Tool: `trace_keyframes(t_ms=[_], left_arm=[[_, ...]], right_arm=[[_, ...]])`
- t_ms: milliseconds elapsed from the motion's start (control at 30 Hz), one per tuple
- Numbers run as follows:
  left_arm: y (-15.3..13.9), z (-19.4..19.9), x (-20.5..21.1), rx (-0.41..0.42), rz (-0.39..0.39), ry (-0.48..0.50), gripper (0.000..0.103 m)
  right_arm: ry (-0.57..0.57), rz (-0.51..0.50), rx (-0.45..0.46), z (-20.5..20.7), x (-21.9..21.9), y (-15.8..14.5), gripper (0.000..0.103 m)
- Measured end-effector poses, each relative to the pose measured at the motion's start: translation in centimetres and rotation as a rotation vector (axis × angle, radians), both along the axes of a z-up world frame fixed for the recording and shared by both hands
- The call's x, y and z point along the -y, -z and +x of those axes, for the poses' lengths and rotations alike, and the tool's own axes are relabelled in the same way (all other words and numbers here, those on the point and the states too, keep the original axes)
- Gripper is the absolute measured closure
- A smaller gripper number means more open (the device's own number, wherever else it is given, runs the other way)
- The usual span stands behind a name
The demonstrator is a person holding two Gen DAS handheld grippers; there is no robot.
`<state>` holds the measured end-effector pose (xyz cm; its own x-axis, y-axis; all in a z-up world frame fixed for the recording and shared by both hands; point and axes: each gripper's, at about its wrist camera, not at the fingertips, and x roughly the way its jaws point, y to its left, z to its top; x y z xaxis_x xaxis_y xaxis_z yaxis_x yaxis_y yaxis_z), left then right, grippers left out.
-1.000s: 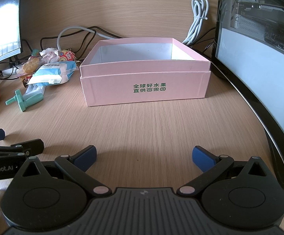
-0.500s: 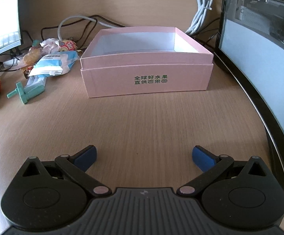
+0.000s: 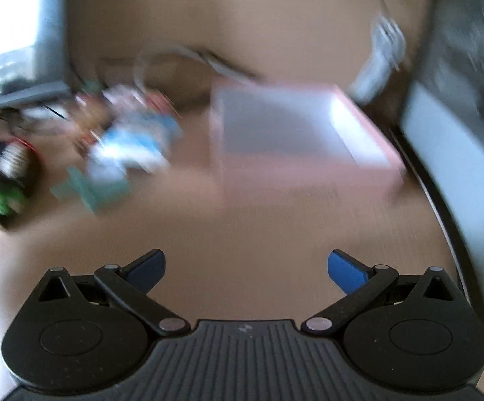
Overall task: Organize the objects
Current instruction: 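Grasp the crocheted doll with the left tool while the right tool grasps the blue wet-wipe packet, then carry the doll into the pink box and open the left tool while the right tool holds the packet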
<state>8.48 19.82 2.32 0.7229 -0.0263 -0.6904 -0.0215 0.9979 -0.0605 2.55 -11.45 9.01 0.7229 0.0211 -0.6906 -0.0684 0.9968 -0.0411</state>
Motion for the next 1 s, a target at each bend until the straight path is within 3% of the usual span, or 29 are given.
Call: trace_keyframes(t_ms=[67, 167, 267, 400, 500, 633, 767, 900, 1000], left_arm=[[0.4, 0.5, 0.0, -0.045, -0.01, -0.005, 0.029], [-0.2, 0.6, -0.1, -0.058, -0.028, -0.046, 0.042], [-1.4, -0.6, -0.7, -0.053, -0.118, -0.117, 0.044], [-3.4, -4.7, -0.2, -0.007, -0.166, -0.147, 0.045], [-5.1, -8.6, 0.7, 0.016, -0.206, -0.158, 0.045], [-6.6, -12.2, 1.7, 0.027, -0.194, -0.169, 0.045], [-7.3, -13.8, 1.8, 0.045, -0.184, -0.19, 0.045], [-7.3, -14.2, 1.6, 0.038, -0.195, -0.196, 0.045], [-7.4, -14.0, 1.8, 0.034, -0.204, -0.171, 0.045]], right_arm=[[-0.048, -0.021, 0.039, 1.9, -2.0, -1.5, 0.0], [-0.099, -0.058, 0.08, 5.4, -4.6, -2.7, 0.0], [-0.168, -0.045, 0.079, 8.3, -6.4, -2.9, 0.001], [-0.243, -0.009, 0.065, 12.1, -8.6, -1.8, 0.005], [-0.267, 0.014, 0.005, 15.7, -10.8, 0.0, 0.013], [-0.263, -0.027, -0.06, 18.5, -13.1, 2.6, 0.016], [-0.294, -0.143, -0.025, 18.4, -14.6, 3.9, 0.018], [-0.32, -0.203, -0.019, 17.8, -14.8, 3.6, 0.034], [-0.274, -0.14, -0.029, 17.9, -13.2, 3.3, 0.031]])
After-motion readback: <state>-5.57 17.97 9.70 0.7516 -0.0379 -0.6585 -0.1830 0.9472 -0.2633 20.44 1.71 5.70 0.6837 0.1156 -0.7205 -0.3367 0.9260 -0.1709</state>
